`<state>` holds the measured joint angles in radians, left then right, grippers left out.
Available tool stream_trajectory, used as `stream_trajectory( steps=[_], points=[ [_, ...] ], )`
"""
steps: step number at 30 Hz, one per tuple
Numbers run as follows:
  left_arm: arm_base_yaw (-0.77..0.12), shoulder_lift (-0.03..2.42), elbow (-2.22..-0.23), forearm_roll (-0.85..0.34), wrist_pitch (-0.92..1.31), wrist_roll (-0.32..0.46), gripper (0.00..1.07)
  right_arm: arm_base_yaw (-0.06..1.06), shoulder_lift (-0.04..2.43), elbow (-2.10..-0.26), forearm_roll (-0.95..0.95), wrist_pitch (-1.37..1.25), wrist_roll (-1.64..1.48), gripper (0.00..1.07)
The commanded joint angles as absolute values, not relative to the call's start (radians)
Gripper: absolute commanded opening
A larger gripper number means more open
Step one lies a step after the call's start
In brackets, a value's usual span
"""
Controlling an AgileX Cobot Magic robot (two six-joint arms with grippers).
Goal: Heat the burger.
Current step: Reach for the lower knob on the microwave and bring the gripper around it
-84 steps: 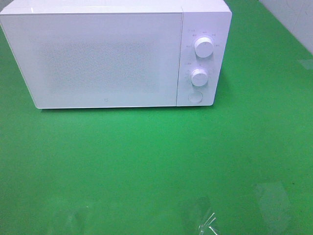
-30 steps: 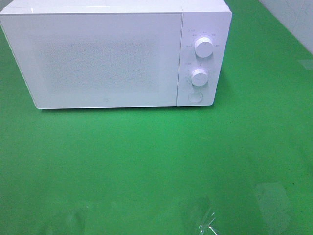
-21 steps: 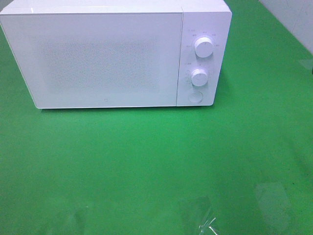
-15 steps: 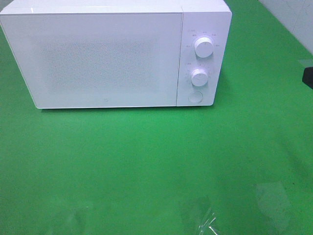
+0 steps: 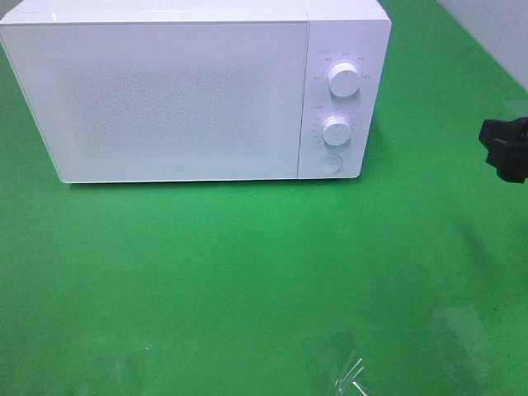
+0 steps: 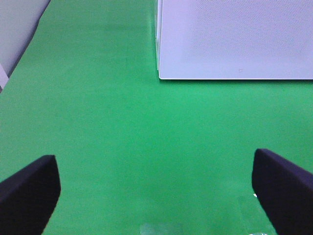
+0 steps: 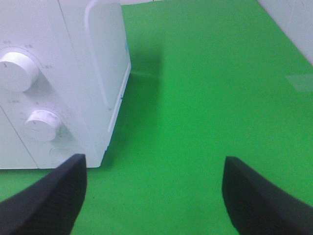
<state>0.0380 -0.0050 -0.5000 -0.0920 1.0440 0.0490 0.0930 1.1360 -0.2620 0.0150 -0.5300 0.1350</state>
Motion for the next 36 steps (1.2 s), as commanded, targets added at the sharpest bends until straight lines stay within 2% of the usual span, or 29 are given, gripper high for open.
stream_trajectory(
  steps=[1, 3, 6, 8, 9, 10, 13, 15, 16, 17, 18, 19, 28, 36],
  points=[
    [0.039, -0.032, -0.497, -0.091, 1.041, 0.048, 1.01, 0.114, 1.177, -0.249, 0.075, -0.628, 0.08, 0.74],
    [0.039, -0.032, -0.497, -0.091, 1.041, 0.048, 1.01, 0.238, 1.257, -0.234, 0.21, -0.733, -0.052, 0.74],
    [0.039, -0.032, -0.497, -0.091, 1.041, 0.048, 1.01, 0.269, 1.274, -0.234, 0.253, -0.758, -0.09, 0.74],
    [0.039, -0.032, -0.497, -0.091, 1.041, 0.048, 1.01, 0.412, 1.355, -0.234, 0.426, -0.889, -0.191, 0.74],
    [0.039, -0.032, -0.497, -0.091, 1.041, 0.048, 1.01, 0.412, 1.355, -0.234, 0.426, -0.889, -0.191, 0.74],
    [0.039, -0.032, -0.497, -0.091, 1.041, 0.048, 1.01, 0.486, 1.397, -0.234, 0.512, -0.961, -0.222, 0.74],
    [0.039, -0.032, -0.497, -0.091, 1.041, 0.048, 1.01, 0.514, 1.413, -0.235, 0.562, -0.988, -0.236, 0.74],
    [0.039, -0.032, -0.497, -0.091, 1.041, 0.048, 1.01, 0.636, 1.484, -0.236, 0.742, -1.11, -0.252, 0.74],
    [0.039, -0.032, -0.497, -0.091, 1.041, 0.048, 1.01, 0.636, 1.484, -0.236, 0.742, -1.11, -0.252, 0.74],
    [0.039, -0.032, -0.497, -0.091, 1.041, 0.048, 1.01, 0.695, 1.516, -0.243, 0.825, -1.163, -0.252, 0.74],
    [0.039, -0.032, -0.497, -0.091, 1.041, 0.048, 1.01, 0.695, 1.516, -0.243, 0.825, -1.163, -0.252, 0.74],
    [0.039, -0.032, -0.497, -0.091, 1.041, 0.048, 1.01, 0.743, 1.545, -0.261, 0.897, -1.189, -0.252, 0.74],
    [0.039, -0.032, -0.497, -0.091, 1.041, 0.048, 1.01, 0.864, 1.648, -0.38, 0.934, -1.207, -0.274, 0.74],
    [0.039, -0.032, -0.497, -0.091, 1.041, 0.048, 1.01, 0.878, 1.704, -0.447, 0.93, -1.199, -0.282, 0.74]
  ],
)
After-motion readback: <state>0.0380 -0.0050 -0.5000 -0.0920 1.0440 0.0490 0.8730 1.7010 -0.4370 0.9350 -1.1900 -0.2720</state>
